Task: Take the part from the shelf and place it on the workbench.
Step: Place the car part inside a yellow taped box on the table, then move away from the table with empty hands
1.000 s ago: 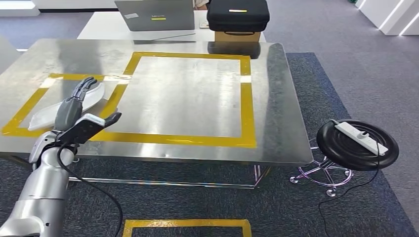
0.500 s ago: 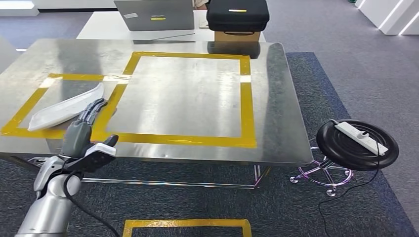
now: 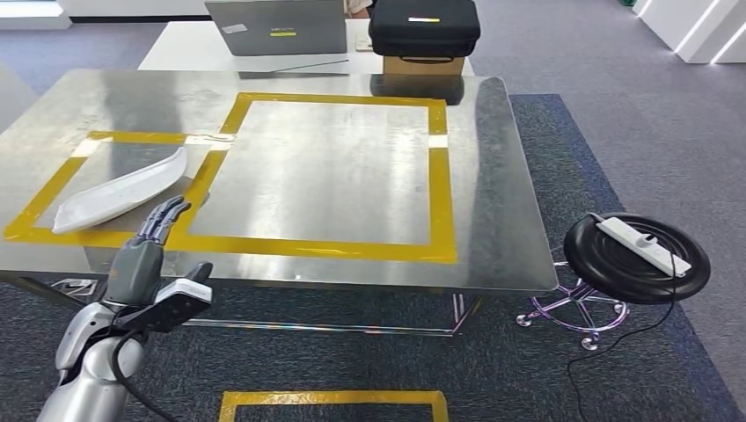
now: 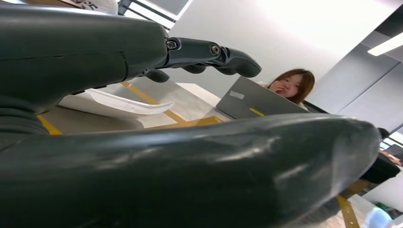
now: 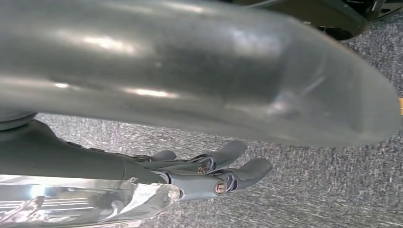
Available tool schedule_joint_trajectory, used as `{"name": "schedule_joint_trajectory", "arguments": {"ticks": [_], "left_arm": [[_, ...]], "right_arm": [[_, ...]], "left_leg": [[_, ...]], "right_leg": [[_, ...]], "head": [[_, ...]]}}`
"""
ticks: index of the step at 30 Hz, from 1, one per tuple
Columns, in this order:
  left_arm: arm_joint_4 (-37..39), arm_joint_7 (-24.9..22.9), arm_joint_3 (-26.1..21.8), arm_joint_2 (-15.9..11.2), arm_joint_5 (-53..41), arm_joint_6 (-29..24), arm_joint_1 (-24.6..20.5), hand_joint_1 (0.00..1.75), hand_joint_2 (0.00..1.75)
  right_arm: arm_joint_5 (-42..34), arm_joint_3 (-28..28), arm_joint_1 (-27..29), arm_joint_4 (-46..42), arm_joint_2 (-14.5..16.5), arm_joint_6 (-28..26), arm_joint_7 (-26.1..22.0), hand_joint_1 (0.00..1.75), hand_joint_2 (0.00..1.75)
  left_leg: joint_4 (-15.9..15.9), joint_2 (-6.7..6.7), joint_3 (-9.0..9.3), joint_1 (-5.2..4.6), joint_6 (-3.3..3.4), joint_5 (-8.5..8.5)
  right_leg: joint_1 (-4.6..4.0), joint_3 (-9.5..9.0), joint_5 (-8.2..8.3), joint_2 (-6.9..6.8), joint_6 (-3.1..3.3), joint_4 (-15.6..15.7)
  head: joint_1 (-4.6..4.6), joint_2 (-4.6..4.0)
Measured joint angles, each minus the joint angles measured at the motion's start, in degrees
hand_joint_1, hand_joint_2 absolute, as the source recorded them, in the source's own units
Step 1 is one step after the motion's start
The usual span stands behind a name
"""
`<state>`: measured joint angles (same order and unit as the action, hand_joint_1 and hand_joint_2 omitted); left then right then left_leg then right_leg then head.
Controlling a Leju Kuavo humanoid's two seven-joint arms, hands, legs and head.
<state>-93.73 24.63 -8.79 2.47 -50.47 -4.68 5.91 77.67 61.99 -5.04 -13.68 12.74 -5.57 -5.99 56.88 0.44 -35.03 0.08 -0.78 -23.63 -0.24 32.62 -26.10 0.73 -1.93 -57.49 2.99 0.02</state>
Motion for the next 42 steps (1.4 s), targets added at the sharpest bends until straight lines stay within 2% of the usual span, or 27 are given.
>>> {"name": "schedule_joint_trajectory", "arguments": {"ticks": [8, 12, 14, 15, 16, 18, 19, 20, 21, 22, 24, 25, 26, 29, 30, 31, 34, 35, 36, 37, 39, 40, 41, 42], "left_arm": [[-0.67, -1.31, 0.63, 1.11, -0.51, 0.00, -0.25, 0.00, 0.00], [-0.96, -1.39, 0.85, 1.37, -0.98, 0.01, -0.33, 0.00, 0.00], [-1.22, -1.41, 1.11, 1.49, -1.29, 0.02, -0.60, 0.00, 0.00], [-1.34, -1.42, 1.26, 1.59, -1.45, 0.02, -0.77, 0.00, 0.00], [-1.42, -1.44, 1.39, 1.69, -1.60, 0.02, -0.92, 0.00, 0.00], [-1.50, -1.50, 1.71, 1.83, -1.83, 0.04, -1.05, 0.00, 0.00], [-1.50, -1.53, 1.89, 1.87, -1.89, 0.07, -1.06, 0.00, 0.00], [-1.50, -1.54, 2.07, 1.91, -1.95, 0.09, -1.06, 0.00, 0.00], [-1.50, -1.55, 2.19, 1.93, -2.00, 0.10, -1.06, 0.00, 0.00], [-1.50, -1.56, 2.25, 1.94, -2.04, 0.11, -1.07, 0.00, 0.00], [-1.55, -1.57, 2.30, 1.95, -2.09, 0.11, -1.12, 0.00, 0.00], [-1.59, -1.57, 2.32, 1.96, -2.10, 0.11, -1.18, 0.00, 0.00], [-1.63, -1.57, 2.36, 1.96, -2.12, 0.11, -1.25, 0.00, 0.00], [-1.68, -1.68, 2.50, 1.97, -2.23, 0.11, -1.30, 0.00, 0.00], [-1.68, -1.73, 2.55, 1.97, -2.27, 0.11, -1.27, 0.00, 0.00], [-1.69, -1.77, 2.59, 1.97, -2.31, 0.11, -1.27, 0.00, 0.00], [-1.70, -1.89, 2.68, 1.97, -2.33, 0.11, -1.28, 0.00, 0.00], [-1.70, -1.91, 2.68, 1.97, -2.33, 0.11, -1.26, 0.00, 0.00], [-1.70, -1.92, 2.70, 1.97, -2.33, 0.11, -1.26, 0.00, 0.00], [-1.70, -1.92, 2.74, 1.97, -2.33, 0.11, -1.26, 0.00, 0.00], [-1.71, -1.92, 2.88, 1.97, -2.34, 0.11, -1.38, 0.00, 0.00], [-1.73, -1.92, 2.99, 1.97, -2.34, 0.11, -1.53, 0.00, 0.00], [-1.76, -1.92, 3.09, 1.97, -2.35, 0.11, -1.67, 0.00, 0.00], [-1.79, -1.92, 3.18, 1.97, -2.35, 0.11, -1.76, 0.00, 0.00]], "right_arm": [[0.04, 0.00, -0.02, 0.00, 0.00, 0.00, -0.17, 0.00, 0.00], [0.19, 0.00, -0.03, 0.00, 0.00, 0.00, -0.17, 0.00, 0.00], [0.28, 0.00, -0.04, 0.00, 0.00, 0.00, -0.18, 0.00, 0.00], [0.31, 0.00, -0.06, 0.00, 0.00, -0.01, -0.20, 0.00, 0.00], [0.33, 0.00, -0.08, 0.00, 0.00, -0.01, -0.22, 0.00, 0.00], [0.35, 0.01, -0.10, 0.00, 0.00, -0.01, -0.26, 0.00, 0.00], [0.35, 0.02, -0.08, 0.00, 0.00, 0.00, -0.26, 0.00, 0.00], [0.35, 0.03, -0.05, 0.00, -0.01, 0.00, -0.26, 0.00, 0.00], [0.35, 0.04, -0.04, 0.00, -0.01, 0.00, -0.26, 0.00, 0.00], [0.35, 0.05, -0.05, 0.00, -0.02, 0.00, -0.26, 0.00, 0.00], [0.35, 0.05, -0.20, 0.01, -0.01, 0.02, -0.26, 0.00, 0.00], [0.35, 0.05, -0.30, 0.01, 0.01, 0.03, -0.27, 0.00, 0.00], [0.35, 0.05, -0.41, 0.02, 0.03, 0.04, -0.27, 0.00, 0.00], [0.35, 0.08, -0.52, 0.02, 0.03, 0.04, -0.26, 0.00, 0.00], [0.34, 0.09, -0.53, 0.01, 0.02, 0.04, -0.26, 0.00, 0.00], [0.34, 0.10, -0.55, 0.01, 0.02, 0.04, -0.27, 0.00, 0.00], [0.33, 0.15, -0.58, 0.00, 0.02, 0.04, -0.28, 0.00, 0.00], [0.33, 0.17, -0.55, 0.00, 0.02, 0.04, -0.27, 0.00, 0.00], [0.33, 0.19, -0.54, 0.00, 0.02, 0.04, -0.27, 0.00, 0.00], [0.33, 0.21, -0.53, 0.00, 0.02, 0.04, -0.26, 0.00, 0.00], [0.27, 0.24, -0.56, 0.00, 0.02, 0.04, -0.26, 0.00, 0.00], [0.22, 0.25, -0.58, 0.00, 0.02, 0.04, -0.26, 0.00, 0.00], [0.16, 0.26, -0.61, 0.00, 0.02, 0.04, -0.26, 0.00, 0.00], [0.12, 0.27, -0.62, 0.00, 0.02, 0.04, -0.26, 0.00, 0.00]], "left_leg": [[0.08, 0.00, 0.00, -0.39, 0.40, -0.22], [0.19, 0.00, 0.01, -0.76, 0.96, -0.36], [-0.20, -0.07, 0.15, -0.57, 1.42, 0.06], [-0.43, -0.12, 0.23, -0.37, 1.63, 0.30], [-0.65, -0.18, 0.30, -0.17, 1.77, 0.45], [-0.69, -0.29, 0.27, -0.05, 1.83, 0.51], [-0.69, -0.34, 0.24, -0.04, 1.79, 0.54], [-0.69, -0.37, 0.21, 0.00, 1.71, 0.60], [-0.68, -0.38, 0.19, 0.07, 1.58, 0.68], [-0.66, -0.38, 0.16, 0.18, 1.42, 0.78], [-0.52, -0.31, 0.01, 0.32, 0.82, 1.06], [-0.43, -0.24, -0.09, 0.31, 0.42, 1.25], [-0.32, -0.17, -0.22, 0.27, -0.01, 1.48], [-0.32, -0.07, -0.70, 0.39, -1.21, 2.11], [0.27, -0.09, -1.16, 0.45, -1.55, 1.31], [1.91, -0.11, -1.93, 0.50, -1.81, -0.44], [11.95, -0.14, -5.12, 0.50, -2.14, -8.03], [14.45, -0.14, -5.46, 0.50, -2.12, -9.12], [15.22, -0.14, -4.94, 0.49, -2.03, -9.00], [14.01, -0.14, -3.40, 0.48, -1.89, -7.97], [7.40, -0.13, 2.09, 0.45, -1.53, -5.66], [3.62, -0.11, 4.83, 0.41, -1.31, -5.31], [0.92, -0.08, 6.65, 0.35, -1.08, -5.37], [-0.59, -0.05, 7.53, 0.23, -0.82, -5.57]], "right_leg": [[0.40, -0.02, -0.02, 0.01, -0.34, 0.02], [0.77, -0.13, -0.02, 0.02, -0.89, 0.17], [0.78, -0.09, -0.32, -0.01, -1.27, -0.04], [0.74, 0.30, -1.23, -0.05, -1.46, -1.12], [0.74, 1.21, -2.87, -0.10, -1.61, -3.41], [0.86, 4.22, -7.14, -0.18, -1.93, -10.96], [0.92, 5.55, -8.58, -0.20, -2.06, -14.42], [0.95, 6.11, -8.97, -0.21, -2.17, -16.21], [0.97, 5.55, -8.20, -0.24, -2.24, -15.68], [1.03, 3.99, -6.67, -0.27, -2.31, -13.14], [1.17, -0.83, -3.50, -0.23, -2.49, -4.97], [1.20, -2.35, -2.57, -0.08, -2.28, -2.19], [1.17, -3.11, -2.20, 0.12, -1.90, -0.59], [1.02, -2.08, -1.56, 0.41, -0.18, -0.57], [1.04, -1.67, -1.08, 0.37, 0.30, -0.55], [1.10, -1.12, -0.56, 0.32, 0.77, -0.47], [0.98, 0.75, 0.96, 0.24, 1.43, -0.48], [0.91, 1.46, 1.48, 0.22, 1.43, -0.50], [0.84, 2.15, 1.99, 0.21, 1.38, -0.52], [0.80, 2.82, 2.50, 0.21, 1.28, -0.53], [0.73, 3.88, 3.48, 0.25, 0.95, -0.57], [0.63, 4.28, 3.92, 0.26, 0.71, -0.65], [0.54, 4.55, 4.40, 0.27, 0.42, -0.70], [0.49, 4.71, 4.88, 0.25, 0.08, -0.65]], "head": [[0.01, 0.00], [0.03, 0.00], [0.02, 0.00], [-0.04, 0.00], [-0.09, 0.00], [-0.15, 0.00], [-0.13, 0.00], [-0.13, 0.00], [-0.14, 0.00], [-0.13, 0.00], [-0.16, 0.00], [-0.10, 0.00], [-0.04, 0.00], [0.20, 0.00], [0.29, 0.00], [0.38, 0.00], [0.61, 0.00], [0.61, 0.00], [0.61, 0.00], [0.61, 0.00], [0.63, 0.00], [0.66, 0.01], [0.64, 0.01], [0.64, 0.01]]}}
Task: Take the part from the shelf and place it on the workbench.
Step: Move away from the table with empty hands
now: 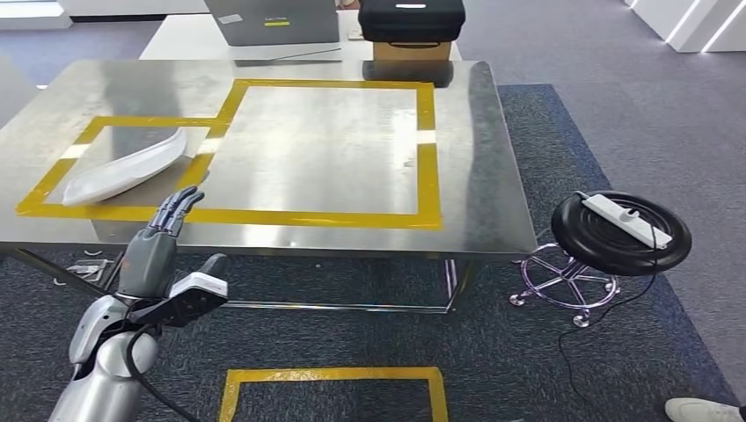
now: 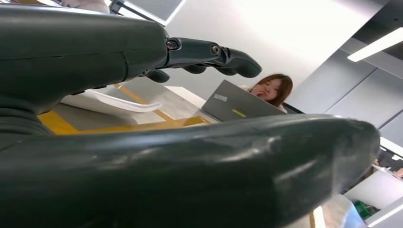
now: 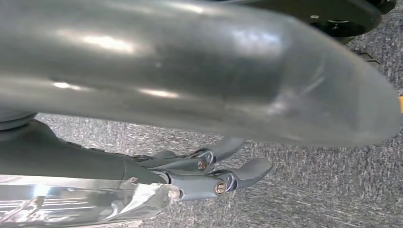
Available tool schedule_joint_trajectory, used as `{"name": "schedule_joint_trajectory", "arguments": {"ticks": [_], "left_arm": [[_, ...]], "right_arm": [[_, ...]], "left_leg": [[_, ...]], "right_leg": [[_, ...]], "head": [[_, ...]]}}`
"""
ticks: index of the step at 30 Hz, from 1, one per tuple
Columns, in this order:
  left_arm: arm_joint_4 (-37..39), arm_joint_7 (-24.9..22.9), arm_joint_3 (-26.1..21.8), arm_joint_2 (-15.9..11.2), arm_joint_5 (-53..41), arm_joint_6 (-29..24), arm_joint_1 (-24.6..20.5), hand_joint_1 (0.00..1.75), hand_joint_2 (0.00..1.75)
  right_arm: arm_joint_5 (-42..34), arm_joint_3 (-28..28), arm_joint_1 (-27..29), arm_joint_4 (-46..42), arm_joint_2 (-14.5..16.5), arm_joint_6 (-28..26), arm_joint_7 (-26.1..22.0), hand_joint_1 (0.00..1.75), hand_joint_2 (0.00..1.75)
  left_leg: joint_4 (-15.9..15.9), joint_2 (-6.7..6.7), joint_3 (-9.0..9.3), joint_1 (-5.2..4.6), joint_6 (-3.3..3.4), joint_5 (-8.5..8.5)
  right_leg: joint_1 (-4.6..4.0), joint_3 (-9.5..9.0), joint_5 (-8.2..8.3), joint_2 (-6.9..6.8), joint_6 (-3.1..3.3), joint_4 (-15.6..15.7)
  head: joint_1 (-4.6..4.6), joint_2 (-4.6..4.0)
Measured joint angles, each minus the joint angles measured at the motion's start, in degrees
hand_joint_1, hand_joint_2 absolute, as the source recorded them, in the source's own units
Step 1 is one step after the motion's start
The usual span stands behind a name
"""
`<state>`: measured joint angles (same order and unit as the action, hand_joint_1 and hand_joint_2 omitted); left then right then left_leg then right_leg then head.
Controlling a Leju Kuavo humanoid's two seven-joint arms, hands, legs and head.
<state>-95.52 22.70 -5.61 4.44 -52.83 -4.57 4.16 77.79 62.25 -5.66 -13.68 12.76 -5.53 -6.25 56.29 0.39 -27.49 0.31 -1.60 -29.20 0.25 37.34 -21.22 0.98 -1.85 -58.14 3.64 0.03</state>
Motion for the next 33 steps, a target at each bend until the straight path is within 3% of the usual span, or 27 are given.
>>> {"name": "schedule_joint_trajectory", "arguments": {"ticks": [2, 3, 5, 7, 8, 9, 10, 11, 13, 14, 15, 17, 18, 20, 22, 23, 24, 25, 27, 29, 30, 31, 33], "left_arm": [[-0.02, -0.01, 0.16, -0.01, 0.00, 0.00, -0.02, 0.00, 0.00], [-0.02, -0.02, 0.24, -0.02, -0.01, 0.00, -0.03, 0.00, 0.00], [-0.03, -0.08, 0.43, -0.01, -0.07, 0.02, -0.12, 0.00, 0.00], [-0.04, -0.16, 0.57, 0.02, -0.15, 0.05, -0.08, 0.00, 0.00], [-0.04, -0.22, 0.63, 0.01, -0.17, 0.07, -0.04, 0.00, 0.00], [-0.04, -0.27, 0.68, 0.01, -0.17, 0.07, 0.01, 0.00, 0.00], [-0.04, -0.34, 0.73, 0.00, -0.17, 0.08, 0.05, 0.00, 0.00], [-0.04, -0.41, 0.77, -0.01, -0.17, 0.08, 0.08, 0.00, 0.00], [-0.08, -0.49, 0.80, -0.03, -0.17, 0.08, 0.12, 0.00, 0.00], [-0.11, -0.53, 0.83, -0.04, -0.18, 0.07, 0.14, 0.00, 0.00], [-0.15, -0.56, 0.86, -0.05, -0.19, 0.06, 0.15, 0.00, 0.00], [-0.19, -0.67, 0.96, -0.08, -0.21, 0.04, 0.22, 0.00, 0.00], [-0.20, -0.72, 0.99, -0.11, -0.21, 0.03, 0.29, 0.00, 0.00], [-0.21, -0.78, 1.01, -0.17, -0.23, 0.03, 0.43, 0.00, 0.00], [-0.22, -0.84, 1.08, -0.20, -0.34, 0.03, 0.48, 0.00, 0.00], [-0.22, -0.90, 1.15, -0.22, -0.43, 0.03, 0.52, 0.00, 0.00], [-0.22, -0.97, 1.23, -0.25, -0.52, 0.03, 0.56, 0.00, 0.00], [-0.22, -1.03, 1.33, -0.31, -0.61, 0.02, 0.60, 0.00, 0.00], [-0.22, -1.09, 1.61, -0.45, -0.85, -0.05, 0.60, 0.00, 0.00], [-0.23, -1.12, 1.99, -0.53, -1.11, -0.14, 0.48, 0.00, 0.00], [-0.24, -1.15, 2.16, -0.54, -1.19, -0.15, 0.44, 0.00, 0.00], [-0.26, -1.19, 2.30, -0.53, -1.23, -0.16, 0.43, 0.00, 0.00], [-0.28, -1.42, 2.43, -0.57, -1.35, -0.19, 0.46, 0.00, 0.00]], "right_arm": [[-0.07, 0.05, 0.07, 0.00, 0.00, 0.00, 0.00, 0.00, 0.00], [-0.09, 0.10, 0.15, 0.00, 0.00, 0.00, 0.01, 0.00, 0.00], [-0.11, 0.22, 0.26, 0.00, 0.00, 0.01, 0.04, 0.00, 0.00], [-0.14, 0.31, 0.20, 0.00, 0.00, 0.03, 0.07, 0.00, 0.00], [-0.16, 0.33, 0.17, 0.00, 0.00, 0.03, 0.09, 0.00, 0.00], [-0.17, 0.37, 0.16, 0.00, 0.00, 0.04, 0.11, 0.00, 0.00], [-0.18, 0.42, 0.17, 0.00, 0.00, 0.05, 0.14, 0.00, 0.00], [-0.18, 0.48, 0.15, 0.00, -0.01, 0.06, 0.16, 0.00, 0.00], [-0.19, 0.57, -0.08, -0.01, -0.02, 0.05, 0.17, 0.00, 0.00], [-0.19, 0.60, -0.20, -0.01, -0.02, 0.04, 0.16, 0.00, 0.00], [-0.18, 0.61, -0.29, -0.01, -0.02, 0.04, 0.16, 0.00, 0.00], [-0.18, 0.68, -0.23, 0.00, -0.02, 0.05, 0.16, 0.00, 0.00], [-0.19, 0.73, -0.21, 0.00, -0.02, 0.05, 0.17, 0.00, 0.00], [-0.20, 0.80, -0.21, -0.01, -0.03, 0.05, 0.17, 0.00, 0.00], [-0.20, 0.83, -0.22, -0.02, -0.04, 0.04, 0.17, 0.00, 0.00], [-0.20, 0.84, -0.14, -0.02, -0.04, 0.04, 0.17, 0.00, 0.00], [-0.20, 0.85, -0.06, -0.01, -0.03, 0.05, 0.17, 0.00, 0.00], [-0.20, 0.87, 0.00, -0.01, -0.03, 0.05, 0.17, 0.00, 0.00], [-0.21, 0.89, -0.03, -0.01, -0.03, 0.08, 0.17, 0.00, 0.00], [-0.22, 0.92, -0.11, -0.05, -0.09, 0.09, 0.15, 0.00, 0.00], [-0.22, 0.93, -0.13, -0.07, -0.11, 0.10, 0.12, 0.00, 0.00], [-0.22, 0.95, -0.11, -0.09, -0.15, 0.10, 0.09, 0.00, 0.00], [-0.24, 0.99, -0.03, -0.09, -0.20, 0.11, 0.06, 0.00, 0.00]], "left_leg": [[-0.52, -0.09, -0.44, -0.10, 0.83, 0.43], [-0.56, -0.19, -0.79, -0.09, 1.33, 0.90], [-0.69, -0.38, -1.86, 0.05, 2.19, 2.09], [-0.64, -0.40, -3.36, -0.06, 2.51, 3.35], [-0.60, -0.41, -4.17, -0.14, 2.52, 3.99], [-0.57, -0.42, -4.97, -0.23, 2.52, 4.61], [-0.55, -0.43, -5.74, -0.32, 2.48, 5.23], [-0.54, -0.41, -6.46, -0.40, 2.39, 5.82], [-0.44, -0.40, -7.58, -0.55, 2.04, 6.94], [-0.44, -0.40, -7.86, -0.59, 1.79, 7.47], [-0.45, -0.42, -8.03, -0.58, 1.48, 7.97], [-0.65, -0.41, -8.26, -0.48, 0.80, 8.92], [-0.47, -0.36, -8.58, -0.43, 0.44, 8.62], [2.51, -0.28, -10.00, -0.31, -0.21, 4.97], [9.64, -0.27, -12.21, -0.12, -0.74, -0.53], [13.13, -0.28, -13.03, 0.00, -0.95, -1.91], [15.38, -0.28, -13.21, 0.10, -1.13, -2.03], [15.62, -0.29, -12.41, 0.20, -1.28, -1.08], [10.38, -0.30, -7.80, 0.49, -1.62, 1.60], [2.64, -0.17, -2.24, 0.72, -1.57, 1.66], [0.27, -0.10, -0.76, 0.76, -1.24, 1.08], [-0.87, -0.04, -0.25, 0.74, -0.79, 0.58], [-1.05, -0.03, -0.63, 0.71, -0.13, 0.67]], "right_leg": [[0.13, 0.25, 0.83, 0.00, -0.75, 0.23], [0.22, 0.55, 0.33, -0.07, -1.07, -0.08], [0.31, 2.01, -3.80, -0.25, -1.53, -3.99], [0.29, 4.00, -9.29, -0.40, -1.82, -11.65], [0.28, 4.46, -10.57, -0.41, -1.89, -14.78], [0.27, 4.13, -10.61, -0.41, -1.87, -16.35], [0.24, 2.72, -9.58, -0.42, -1.74, -15.75], [0.17, 0.13, -8.12, -0.42, -1.49, -12.94], [-0.10, -6.44, -7.09, -0.48, -0.85, -4.10], [-0.27, -8.63, -7.22, -0.48, -0.61, -0.66], [-0.42, -9.69, -7.61, -0.47, -0.41, 1.31], [-0.47, -9.25, -6.98, -0.46, 0.17, 1.95], [-0.38, -8.95, -6.47, -0.54, 0.58, 2.11], [-0.09, -7.80, -5.07, -0.67, 1.32, 2.43], [-0.05, -6.17, -3.85, -0.66, 1.57, 2.44], [-0.03, -5.35, -3.27, -0.67, 1.50, 2.41], [0.02, -4.56, -2.69, -0.70, 1.38, 2.39], [0.12, -3.85, -2.14, -0.73, 1.19, 2.34], [0.37, -2.61, -1.19, -0.72, 0.65, 2.08], [0.35, -1.62, -0.58, -0.61, -0.03, 1.46], [0.25, -1.32, -0.32, -0.56, -0.38, 1.23], [0.19, -0.99, -0.12, -0.53, -0.61, 1.14], [0.20, -0.73, -0.27, -0.54, -0.30, 1.40]], "head": [[-0.02, -0.01], [-0.04, -0.01], [-0.26, -0.01], [-0.44, -0.01], [-0.45, -0.01], [-0.44, -0.01], [-0.43, -0.01], [-0.44, -0.01], [-0.39, -0.01], [-0.32, -0.01], [-0.35, 0.00], [-0.38, 0.00], [-0.44, 0.00], [-0.29, -0.01], [-0.14, -0.01], [-0.11, -0.01], [-0.11, -0.01], [-0.12, -0.01], [-0.09, -0.01], [0.13, 0.00], [0.22, 0.00], [0.28, 0.00], [0.13, -0.01]]}}
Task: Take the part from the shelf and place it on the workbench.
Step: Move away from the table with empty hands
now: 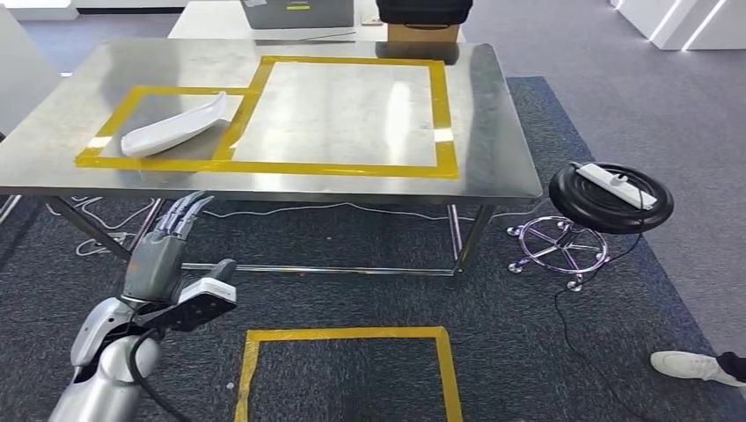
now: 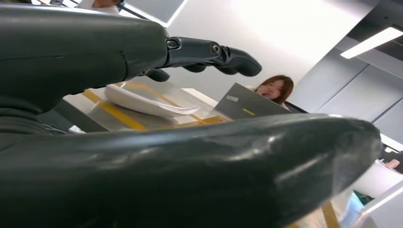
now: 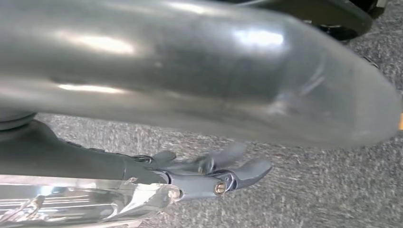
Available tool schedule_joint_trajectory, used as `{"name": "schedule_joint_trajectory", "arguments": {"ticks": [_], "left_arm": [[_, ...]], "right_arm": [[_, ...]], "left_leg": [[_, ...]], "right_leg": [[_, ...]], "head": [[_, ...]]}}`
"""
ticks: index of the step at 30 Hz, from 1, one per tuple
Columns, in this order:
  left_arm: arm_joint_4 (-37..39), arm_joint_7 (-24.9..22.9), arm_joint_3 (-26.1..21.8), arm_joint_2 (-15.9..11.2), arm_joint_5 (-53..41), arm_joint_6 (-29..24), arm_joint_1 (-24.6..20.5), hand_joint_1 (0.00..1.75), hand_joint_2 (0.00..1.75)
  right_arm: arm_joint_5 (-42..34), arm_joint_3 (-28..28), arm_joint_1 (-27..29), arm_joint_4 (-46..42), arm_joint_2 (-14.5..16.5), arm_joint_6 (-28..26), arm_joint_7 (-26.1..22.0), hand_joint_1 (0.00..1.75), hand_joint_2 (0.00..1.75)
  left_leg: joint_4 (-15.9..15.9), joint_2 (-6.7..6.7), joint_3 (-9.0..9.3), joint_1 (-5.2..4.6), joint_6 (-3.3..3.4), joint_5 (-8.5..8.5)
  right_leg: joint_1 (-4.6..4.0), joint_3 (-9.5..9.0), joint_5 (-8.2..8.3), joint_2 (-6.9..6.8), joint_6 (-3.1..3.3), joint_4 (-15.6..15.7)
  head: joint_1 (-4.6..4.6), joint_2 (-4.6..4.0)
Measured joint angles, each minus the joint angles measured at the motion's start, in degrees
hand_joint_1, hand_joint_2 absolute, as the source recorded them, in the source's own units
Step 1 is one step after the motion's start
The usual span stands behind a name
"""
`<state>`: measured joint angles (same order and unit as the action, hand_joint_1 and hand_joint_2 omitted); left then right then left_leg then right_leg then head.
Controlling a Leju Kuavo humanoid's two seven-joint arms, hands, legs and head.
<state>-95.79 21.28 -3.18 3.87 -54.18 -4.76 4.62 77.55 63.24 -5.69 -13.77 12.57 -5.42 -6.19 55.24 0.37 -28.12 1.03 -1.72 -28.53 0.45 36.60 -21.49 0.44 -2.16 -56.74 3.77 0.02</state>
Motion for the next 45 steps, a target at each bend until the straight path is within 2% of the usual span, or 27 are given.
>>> {"name": "schedule_joint_trajectory", "arguments": {"ticks": [2, 4, 5, 6, 7, 10, 12, 16, 25, 27, 29, 30, 31, 33, 34, 35, 36, 37, 38, 39, 40, 41, 42, 44, 45], "left_arm": [[-0.01, -0.26, 0.17, -0.03, -0.23, -0.05, -0.02, 0.00, 0.00], [-0.01, -0.45, 0.48, -0.02, -0.41, -0.11, -0.03, 0.00, 0.00], [-0.01, -0.53, 0.63, -0.02, -0.43, -0.14, -0.05, 0.00, 0.00], [-0.01, -0.60, 0.72, -0.02, -0.44, -0.15, -0.08, 0.00, 0.00], [-0.01, -0.66, 0.78, -0.02, -0.44, -0.17, -0.10, 0.00, 0.00], [-0.01, -1.00, 0.82, -0.02, -0.44, -0.18, -0.13, 0.00, 0.00], [-0.01, -1.27, 0.83, 0.01, -0.42, -0.17, -0.15, 0.00, 0.00], [-0.01, -1.80, 0.84, 0.21, -0.31, -0.13, -0.21, 0.00, 0.00], [-0.03, -2.79, 0.82, 0.70, -0.18, -0.02, -0.31, 0.00, 0.00], [-0.05, -3.56, 0.80, 0.97, -0.27, 0.19, -0.39, 0.00, 0.00], [-0.17, -4.21, 0.80, 1.28, -0.35, 0.40, -0.56, 0.00, 0.00], [-0.28, -4.40, 0.79, 1.47, -0.38, 0.45, -0.67, 0.00, 0.00], [-0.39, -4.57, 0.75, 1.65, -0.41, 0.48, -0.76, 0.00, 0.00], [-0.51, -4.74, 0.68, 1.94, -0.57, 0.59, -0.76, 0.00, 0.00], [-0.53, -4.80, 0.64, 2.01, -0.67, 0.68, -0.68, 0.00, 0.00], [-0.53, -4.82, 0.63, 2.07, -0.75, 0.79, -0.58, 0.00, 0.00], [-0.53, -4.83, 0.62, 2.10, -0.80, 0.90, -0.51, 0.00, 0.00], [-0.53, -4.84, 0.61, 2.14, -0.83, 0.98, -0.48, 0.00, 0.00], [-0.53, -4.85, 0.60, 2.17, -0.84, 1.05, -0.47, 0.00, 0.00], [-0.54, -4.85, 0.59, 2.20, -0.85, 1.08, -0.48, 0.00, 0.00], [-0.55, -4.85, 0.56, 2.23, -0.86, 1.09, -0.50, 0.00, 0.00], [-0.56, -4.85, 0.54, 2.24, -0.87, 1.09, -0.52, 0.00, 0.00], [-0.57, -4.85, 0.52, 2.25, -0.88, 1.09, -0.53, 0.00, 0.00], [-0.57, -4.85, 0.51, 2.25, -0.90, 1.09, -0.51, 0.00, 0.00], [-0.57, -4.85, 0.51, 2.25, -0.90, 1.09, -0.53, 0.00, 0.00]], "right_arm": [[-0.01, 0.04, 0.02, 0.00, -0.02, -0.01, -0.03, 0.00, 0.00], [-0.01, 0.08, 0.01, 0.00, -0.02, -0.02, -0.05, 0.00, 0.00], [-0.01, 0.09, 0.01, 0.00, -0.02, -0.02, -0.07, 0.00, 0.00], [-0.01, 0.11, 0.01, 0.00, -0.02, -0.02, -0.07, 0.00, 0.00], [-0.01, 0.13, 0.02, 0.00, -0.02, -0.02, -0.08, 0.00, 0.00], [-0.01, 0.16, 0.03, 0.00, -0.02, -0.02, -0.08, 0.00, 0.00], [-0.01, 0.17, 0.02, 0.00, -0.02, -0.02, -0.08, 0.00, 0.00], [-0.02, 0.19, -0.01, 0.00, -0.02, -0.01, -0.09, 0.00, 0.00], [0.00, 0.24, 0.00, 0.00, -0.02, -0.01, -0.09, 0.00, 0.00], [0.08, 0.25, 0.00, 0.01, -0.01, -0.01, -0.02, 0.00, 0.00], [0.14, 0.25, -0.02, 0.01, -0.01, -0.10, 0.05, 0.00, 0.00], [0.15, 0.25, -0.04, 0.01, -0.01, -0.22, 0.04, 0.00, 0.00], [0.16, 0.25, -0.04, 0.01, -0.01, -0.36, 0.01, 0.00, 0.00], [0.17, 0.25, 0.00, 0.00, -0.01, -0.50, -0.01, 0.00, 0.00], [0.17, 0.26, 0.02, 0.00, 0.00, -0.51, 0.04, 0.00, 0.00], [0.17, 0.26, 0.05, 0.00, 0.00, -0.50, 0.08, 0.00, 0.00], [0.16, 0.27, 0.07, 0.00, 0.00, -0.50, 0.10, 0.00, 0.00], [0.16, 0.29, 0.07, 0.00, -0.01, -0.50, 0.11, 0.00, 0.00], [0.15, 0.30, 0.07, 0.00, -0.01, -0.50, 0.11, 0.00, 0.00], [0.15, 0.31, 0.03, 0.02, 0.02, -0.48, 0.12, 0.00, 0.00], [0.15, 0.32, 0.01, 0.04, 0.09, -0.43, 0.13, 0.00, 0.00], [0.15, 0.32, -0.04, 0.07, 0.16, -0.39, 0.14, 0.00, 0.00], [0.14, 0.33, -0.05, 0.09, 0.22, -0.36, 0.16, 0.00, 0.00], [0.13, 0.37, -0.04, 0.09, 0.25, -0.34, 0.19, 0.00, 0.00], [0.13, 0.39, -0.03, 0.09, 0.24, -0.34, 0.20, 0.00, 0.00]], "left_leg": [[-0.02, 0.01, -0.17, -0.12, 0.43, 0.35], [0.01, 0.00, -0.31, -0.38, 0.93, 0.67], [0.04, 0.00, -0.41, -0.51, 1.14, 0.81], [0.07, 0.00, -0.54, -0.62, 1.28, 0.92], [0.09, -0.01, -0.70, -0.69, 1.39, 1.01], [0.15, -0.03, -1.07, -0.78, 1.50, 1.12], [0.16, -0.04, -1.19, -0.80, 1.50, 1.13], [0.15, -0.04, -1.35, -0.75, 1.38, 1.20], [0.15, -0.04, -1.81, -0.67, 1.05, 1.41], [0.32, -0.02, -1.92, -0.83, 1.28, 1.43], [-0.07, 0.00, -1.86, -0.79, 1.89, 1.95], [-0.59, 0.08, -1.70, -0.61, 2.20, 2.38], [-1.08, 0.15, -1.56, -0.41, 2.38, 2.79], [-1.52, 0.38, -1.48, -0.19, 2.53, 3.18], [-1.51, 0.52, -1.58, -0.15, 2.49, 3.25], [-1.50, 0.71, -1.65, -0.10, 2.35, 3.29], [-1.49, 1.00, -1.73, 0.00, 2.12, 3.33], [-1.42, 1.37, -1.77, 0.18, 1.79, 3.34], [-1.24, 1.82, -1.80, 0.41, 1.34, 3.28], [-0.97, 2.27, -1.90, 0.60, 0.80, 3.15], [-0.55, 2.71, -2.09, 0.69, 0.25, 3.00], [-0.23, 3.06, -2.31, 0.70, -0.25, 2.91], [-0.09, 3.32, -2.54, 0.67, -0.66, 2.94], [-0.13, 3.61, -2.79, 0.79, -1.29, 3.03], [0.20, 3.17, -3.01, 0.87, -1.51, 2.71]], "right_leg": [[0.01, 0.06, -0.37, -0.01, 1.14, 0.26], [0.03, 0.02, 0.77, 0.02, 2.46, 0.51], [0.08, 0.00, 1.56, 0.03, 2.79, 0.65], [0.13, 0.00, 2.28, 0.03, 2.71, 0.80], [0.21, -0.02, 2.67, 0.03, 2.15, 0.96], [0.47, 0.03, 2.98, 0.04, -0.32, 1.51], [0.57, 0.08, 3.00, 0.04, -1.20, 1.65], [0.55, 0.33, 2.94, 0.05, -1.39, 1.57], [0.49, 0.84, 2.95, 0.05, -1.33, 1.27], [0.65, 0.77, 3.19, 0.01, -1.53, 1.45], [0.81, 0.77, 3.44, -0.10, -1.96, 1.68], [0.79, 1.02, 2.90, -0.16, -2.10, 1.20], [0.75, 1.65, 1.64, -0.16, -2.16, -0.30], [0.75, 4.22, -2.81, -0.14, -2.29, -7.30], [0.81, 5.67, -4.95, -0.14, -2.43, -11.51], [0.87, 6.59, -6.34, -0.14, -2.60, -14.62], [0.94, 6.49, -6.68, -0.14, -2.76, -15.63], [1.07, 5.15, -5.98, -0.10, -2.94, -14.16], [1.32, 2.64, -4.57, 0.14, -3.19, -10.53], [1.59, 0.01, -3.76, 1.00, -3.54, -6.52], [1.80, -2.12, -3.17, 1.77, -3.48, -3.21], [1.90, -3.35, -3.10, 2.38, -3.16, -1.33], [1.80, -3.54, -3.54, 2.73, -2.57, -1.10], [1.53, -3.27, -3.53, 1.98, -1.07, -1.61], [1.44, -3.20, -3.55, 1.59, -0.48, -1.69]], "head": [[-0.20, 0.00], [-0.32, 0.00], [-0.33, 0.00], [-0.33, 0.00], [-0.32, 0.00], [-0.31, 0.00], [-0.28, 0.00], [-0.28, 0.00], [-0.28, 0.00], [-0.27, 0.00], [-0.23, 0.00], [-0.24, 0.00], [-0.29, 0.00], [-0.41, 0.00], [-0.45, 0.00], [-0.45, 0.00], [-0.45, 0.00], [-0.45, 0.00], [-0.45, 0.00], [-0.49, 0.00], [-0.60, 0.00], [-0.57, 0.00], [-0.50, 0.00], [-0.24, 0.00], [-0.19, 0.00]]}}
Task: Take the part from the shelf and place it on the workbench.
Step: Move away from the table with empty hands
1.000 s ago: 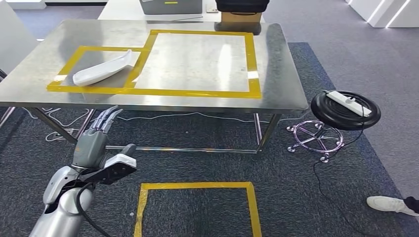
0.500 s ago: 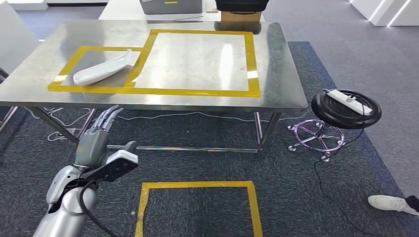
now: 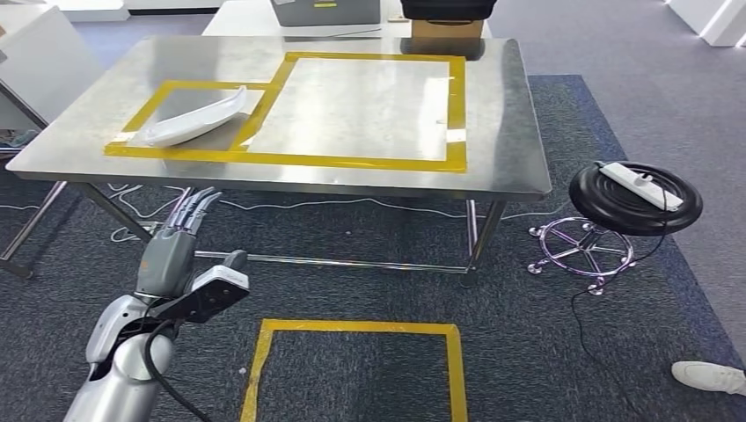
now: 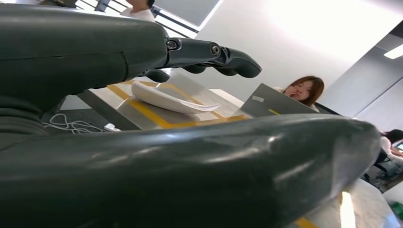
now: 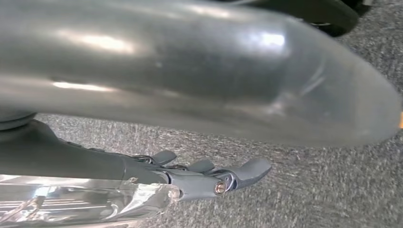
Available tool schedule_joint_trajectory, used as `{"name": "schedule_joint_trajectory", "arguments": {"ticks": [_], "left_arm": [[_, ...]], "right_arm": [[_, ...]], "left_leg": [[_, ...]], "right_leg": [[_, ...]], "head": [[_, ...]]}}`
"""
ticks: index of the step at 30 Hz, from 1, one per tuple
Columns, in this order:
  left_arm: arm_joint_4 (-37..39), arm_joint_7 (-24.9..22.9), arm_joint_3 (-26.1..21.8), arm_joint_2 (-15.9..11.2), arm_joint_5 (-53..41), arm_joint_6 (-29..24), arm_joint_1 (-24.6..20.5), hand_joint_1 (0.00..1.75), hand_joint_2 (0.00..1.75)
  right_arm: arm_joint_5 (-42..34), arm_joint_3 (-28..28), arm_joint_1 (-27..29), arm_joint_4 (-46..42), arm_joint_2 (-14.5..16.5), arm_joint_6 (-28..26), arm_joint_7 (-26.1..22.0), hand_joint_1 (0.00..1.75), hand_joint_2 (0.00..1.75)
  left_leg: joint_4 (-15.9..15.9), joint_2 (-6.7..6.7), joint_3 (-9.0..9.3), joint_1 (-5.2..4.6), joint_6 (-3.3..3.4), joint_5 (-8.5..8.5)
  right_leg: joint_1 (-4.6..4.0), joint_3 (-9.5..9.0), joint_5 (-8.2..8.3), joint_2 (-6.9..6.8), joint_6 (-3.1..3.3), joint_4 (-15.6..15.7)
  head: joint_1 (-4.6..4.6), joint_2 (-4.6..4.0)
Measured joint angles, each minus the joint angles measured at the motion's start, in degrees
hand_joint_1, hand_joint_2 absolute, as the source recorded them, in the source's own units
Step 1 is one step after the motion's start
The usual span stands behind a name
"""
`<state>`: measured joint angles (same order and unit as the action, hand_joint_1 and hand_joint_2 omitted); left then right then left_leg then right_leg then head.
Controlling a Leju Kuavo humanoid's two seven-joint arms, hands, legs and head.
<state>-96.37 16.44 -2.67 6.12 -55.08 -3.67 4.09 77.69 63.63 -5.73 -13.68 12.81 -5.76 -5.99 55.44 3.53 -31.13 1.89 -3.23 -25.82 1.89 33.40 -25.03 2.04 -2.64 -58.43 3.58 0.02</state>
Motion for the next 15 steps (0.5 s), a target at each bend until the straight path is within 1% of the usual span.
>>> {"name": "schedule_joint_trajectory", "arguments": {"ticks": [1, 2, 3, 4, 5, 6, 7, 8, 9, 10, 11, 12, 13, 14, 15], "left_arm": [[0.00, 0.00, 0.00, 0.00, 0.00, 0.00, -0.04, 0.00, 0.00], [0.00, 0.00, 0.01, 0.00, 0.00, 0.00, -0.10, 0.00, 0.00], [0.00, 0.00, 0.02, 0.00, 0.00, 0.00, -0.14, 0.00, 0.00], [0.00, 0.00, 0.02, 0.00, 0.00, 0.00, -0.13, 0.00, 0.00], [0.00, 0.00, 0.02, 0.00, 0.00, 0.00, -0.07, 0.00, 0.00], [0.00, 0.00, 0.02, 0.00, 0.01, 0.00, 0.00, 0.00, 0.00], [0.00, 0.00, 0.02, 0.00, 0.01, 0.01, 0.04, 0.00, 0.00], [0.00, 0.00, 0.02, 0.00, 0.01, 0.01, 0.05, 0.00, 0.00], [0.00, 0.00, 0.02, -0.01, 0.01, 0.02, 0.01, 0.00, 0.00], [0.00, 0.00, 0.02, -0.01, 0.01, 0.03, -0.10, 0.00, 0.00], [0.00, 0.01, 0.03, 0.01, 0.01, 0.04, -0.21, 0.00, 0.00], [0.00, 0.02, 0.03, 0.02, 0.01, 0.05, -0.30, 0.00, 0.00], [0.00, 0.03, 0.02, -0.01, 0.01, 0.06, -0.34, 0.00, 0.00], [0.00, 0.04, 0.00, -0.06, 0.02, 0.07, -0.32, 0.00, 0.00], [0.00, 0.05, -0.03, -0.11, 0.02, 0.07, -0.30, 0.00, 0.00]], "right_arm": [[0.01, 0.01, -0.01, 0.00, 0.00, 0.01, -0.01, 0.00, 0.00], [0.01, 0.02, 0.00, 0.00, 0.00, 0.01, -0.01, 0.00, 0.00], [0.02, 0.02, 0.04, 0.00, 0.00, 0.01, -0.01, 0.00, 0.00], [0.02, 0.02, 0.10, 0.00, 0.00, 0.01, 0.00, 0.00, 0.00], [0.02, 0.02, 0.16, 0.00, 0.00, 0.01, 0.01, 0.00, 0.00], [0.02, 0.02, 0.18, 0.00, 0.00, 0.01, 0.01, 0.00, 0.00], [0.02, 0.02, 0.16, 0.00, 0.00, 0.01, 0.01, 0.00, 0.00], [0.02, 0.02, 0.11, 0.00, 0.00, 0.01, 0.01, 0.00, 0.00], [0.02, 0.02, 0.06, 0.00, 0.00, 0.02, 0.00, 0.00, 0.00], [0.02, 0.02, 0.02, 0.00, 0.00, 0.04, -0.01, 0.00, 0.00], [0.02, 0.02, -0.01, 0.00, 0.00, 0.07, -0.02, 0.00, 0.00], [0.02, 0.02, -0.02, 0.00, -0.01, 0.09, -0.04, 0.00, 0.00], [0.02, 0.02, -0.02, 0.00, -0.01, 0.11, -0.06, 0.00, 0.00], [0.03, 0.02, -0.02, 0.00, -0.01, 0.12, -0.08, 0.00, 0.00], [0.03, 0.02, -0.04, 0.00, -0.01, 0.13, -0.10, 0.00, 0.00]], "left_leg": [[1.33, -0.72, -0.67, 0.01, -0.15, -0.95], [3.88, -1.56, -1.91, -0.05, -0.22, -2.49], [7.71, -2.30, -3.80, -0.14, -0.24, -4.48], [12.06, -2.60, -5.97, -0.22, -0.22, -6.42], [15.58, -2.67, -7.74, -0.26, -0.16, -7.63], [17.35, -2.69, -8.63, -0.30, -0.03, -7.76], [16.79, -2.77, -8.35, -0.35, 0.16, -6.74], [14.07, -3.05, -6.93, -0.42, 0.39, -4.89], [10.12, -3.87, -4.79, -0.54, 0.65, -2.82], [6.12, -4.95, -2.75, -0.78, 0.83, -1.39], [3.23, -5.84, -1.36, -0.97, 1.01, -0.52], [1.63, -6.42, -0.71, -1.17, 1.19, -0.25], [1.17, -6.31, -0.76, -1.35, 1.39, -0.33], [1.23, -5.80, -1.01, -1.37, 1.75, -0.16], [1.17, -5.35, -1.12, -1.36, 2.11, 0.01]], "right_leg": [[-0.04, 0.05, 0.03, -0.46, 0.53, 0.03], [-0.09, 0.11, 0.07, -0.98, 0.96, 0.09], [-0.21, 0.20, 0.07, -1.53, 1.24, 0.10], [-0.36, 0.32, 0.08, -2.12, 1.40, 0.09], [-0.50, 0.41, 0.09, -2.71, 1.48, 0.09], [-0.64, 0.46, 0.09, -3.29, 1.53, 0.09], [-0.74, 0.46, 0.10, -3.82, 1.54, 0.09], [-0.80, 0.41, 0.10, -4.32, 1.52, 0.09], [-0.86, 0.35, 0.11, -4.77, 1.44, 0.08], [-1.04, 0.36, 0.07, -5.14, 1.24, -0.02], [-1.20, 0.38, 0.09, -5.48, 0.96, -0.07], [-1.35, 0.39, 0.13, -5.85, 0.64, -0.07], [-1.42, 0.39, 0.21, -6.25, 0.29, 0.00], [-1.35, 0.29, 0.33, -6.72, -0.03, 0.18], [-1.22, 0.30, 0.18, -6.75, -0.37, 0.12]], "head": [[0.06, 0.00], [0.15, 0.00], [0.21, 0.00], [0.26, 0.00], [0.26, 0.00], [0.26, 0.00], [0.26, 0.00], [0.25, 0.00], [0.26, 0.00], [0.31, 0.00], [0.26, 0.00], [0.20, 0.00], [0.14, 0.00], [0.04, 0.00], [0.02, 0.00]]}}
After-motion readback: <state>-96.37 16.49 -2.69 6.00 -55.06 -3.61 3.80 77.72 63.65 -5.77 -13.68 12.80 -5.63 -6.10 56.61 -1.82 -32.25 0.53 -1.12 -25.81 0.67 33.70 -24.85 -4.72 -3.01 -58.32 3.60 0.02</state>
